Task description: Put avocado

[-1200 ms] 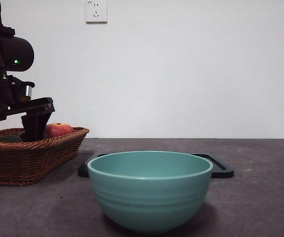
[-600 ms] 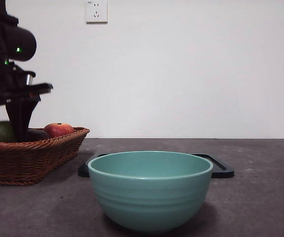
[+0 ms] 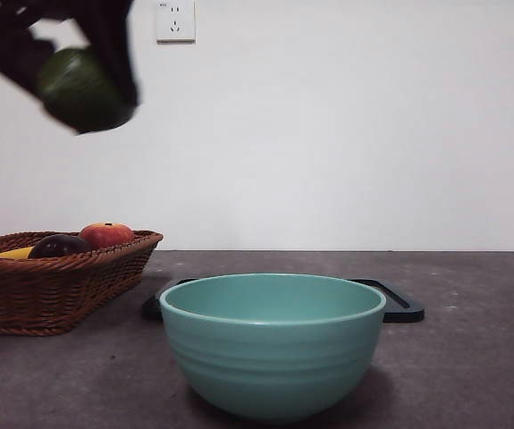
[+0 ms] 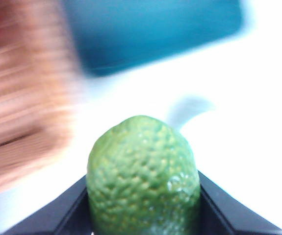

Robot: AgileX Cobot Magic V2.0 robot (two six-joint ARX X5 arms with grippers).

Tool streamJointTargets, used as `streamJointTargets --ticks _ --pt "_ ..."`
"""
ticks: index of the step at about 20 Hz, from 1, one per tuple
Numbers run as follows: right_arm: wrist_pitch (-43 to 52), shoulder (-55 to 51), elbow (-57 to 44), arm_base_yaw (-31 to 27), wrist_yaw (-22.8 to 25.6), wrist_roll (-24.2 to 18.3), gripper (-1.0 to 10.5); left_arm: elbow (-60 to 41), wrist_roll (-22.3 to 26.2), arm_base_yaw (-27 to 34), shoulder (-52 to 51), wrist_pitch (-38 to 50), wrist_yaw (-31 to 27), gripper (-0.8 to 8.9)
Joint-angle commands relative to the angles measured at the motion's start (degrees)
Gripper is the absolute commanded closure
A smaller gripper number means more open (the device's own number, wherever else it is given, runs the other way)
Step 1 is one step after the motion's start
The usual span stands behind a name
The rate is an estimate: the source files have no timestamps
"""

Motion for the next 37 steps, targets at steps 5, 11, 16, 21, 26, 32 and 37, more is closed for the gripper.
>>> streamJointTargets --ticks 5,11,16,21,26,32,37 --pt "0.31 0.26 1.09 0.22 -0.22 -0.07 3.8 1.16 -3.1 -16.35 4.0 4.92 -0.37 6.6" --pt "-0.15 0.24 1.09 0.2 -0.2 -0.04 3.8 1.16 -5.14 -24.72 13.42 9.33 -5.38 6.6" --pt "-0.61 0.24 1.09 0.2 -0.22 -0.04 3.8 1.16 -5.14 -26.62 22.53 11.43 -8.17 6.6" --pt "-1.07 0.22 1.09 0.2 -0.22 -0.04 3.8 1.16 -5.11 -26.73 27.3 12.59 -9.77 6.6" --pt "-1.07 0.24 1.09 0.2 -0.22 -0.07 3.8 1.16 -5.14 -26.75 29.62 13.22 -9.79 6.6" --pt "-1.05 0.24 1.09 0.2 -0.2 -0.09 3.8 1.18 -5.16 -26.84 29.64 13.64 -9.79 5.15" --pt "-1.07 0.24 1.09 0.2 -0.22 -0.07 3.8 2.49 -5.46 -26.99 29.24 11.52 -9.81 4.36"
